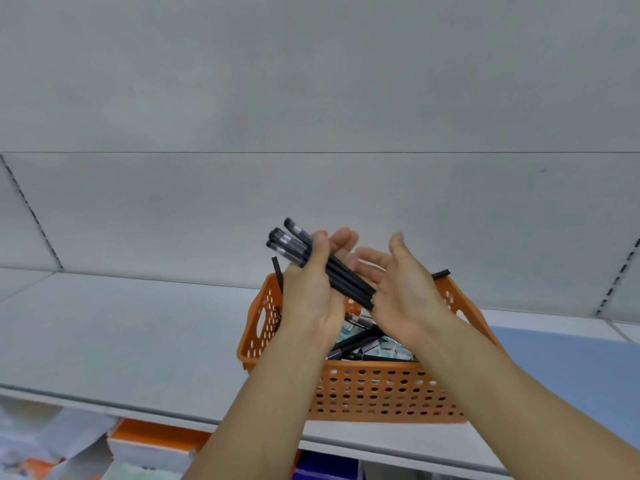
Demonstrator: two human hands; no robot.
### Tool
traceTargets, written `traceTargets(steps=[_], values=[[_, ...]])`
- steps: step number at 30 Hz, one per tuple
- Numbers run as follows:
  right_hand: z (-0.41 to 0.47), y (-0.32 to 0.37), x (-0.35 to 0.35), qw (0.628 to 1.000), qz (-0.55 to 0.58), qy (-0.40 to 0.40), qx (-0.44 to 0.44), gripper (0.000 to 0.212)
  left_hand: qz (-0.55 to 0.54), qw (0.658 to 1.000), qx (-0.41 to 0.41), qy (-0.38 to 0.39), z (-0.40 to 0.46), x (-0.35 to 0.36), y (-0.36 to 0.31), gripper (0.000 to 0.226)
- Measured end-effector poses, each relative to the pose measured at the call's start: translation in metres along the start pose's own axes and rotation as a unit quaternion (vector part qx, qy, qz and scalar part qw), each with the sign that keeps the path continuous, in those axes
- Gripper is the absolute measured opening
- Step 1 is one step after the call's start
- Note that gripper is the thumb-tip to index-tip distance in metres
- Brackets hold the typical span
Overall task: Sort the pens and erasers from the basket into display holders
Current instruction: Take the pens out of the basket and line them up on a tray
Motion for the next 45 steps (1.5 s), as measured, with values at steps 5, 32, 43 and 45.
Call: traceTargets(steps=[5,32,43,45], values=[[-0.002,0.021,-0.011,0.824,-0.521,0.053,-0.214,0.033,-0.051,0.998,-0.007,-0.027,0.005,-0.015,-0.021,0.017],[0.010,0.031,-0.022,0.811,-0.554,0.113,-0.152,0.022,-0.001,0.997,-0.018,-0.075,0.004,-0.054,-0.037,0.023],[-0.004,0.028,0.009,0.752,-0.609,0.241,-0.074,0.039,-0.026,0.998,-0.053,-0.025,0.004,-0.038,-0.016,0.023],[-0.005,0.032,-0.004,0.637,-0.728,0.230,-0.108,0.046,-0.030,0.997,-0.035,-0.056,0.007,-0.041,-0.022,0.020]])
Point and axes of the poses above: each hand's wrist, its own z-axis towards the middle knuckle, its own x-axis out of the palm, y = z × x, the point moved 1 cm from there along z, towards the middle knuckle, and after that the axes turned 8 degrees about -y, right-handed, at the moved point
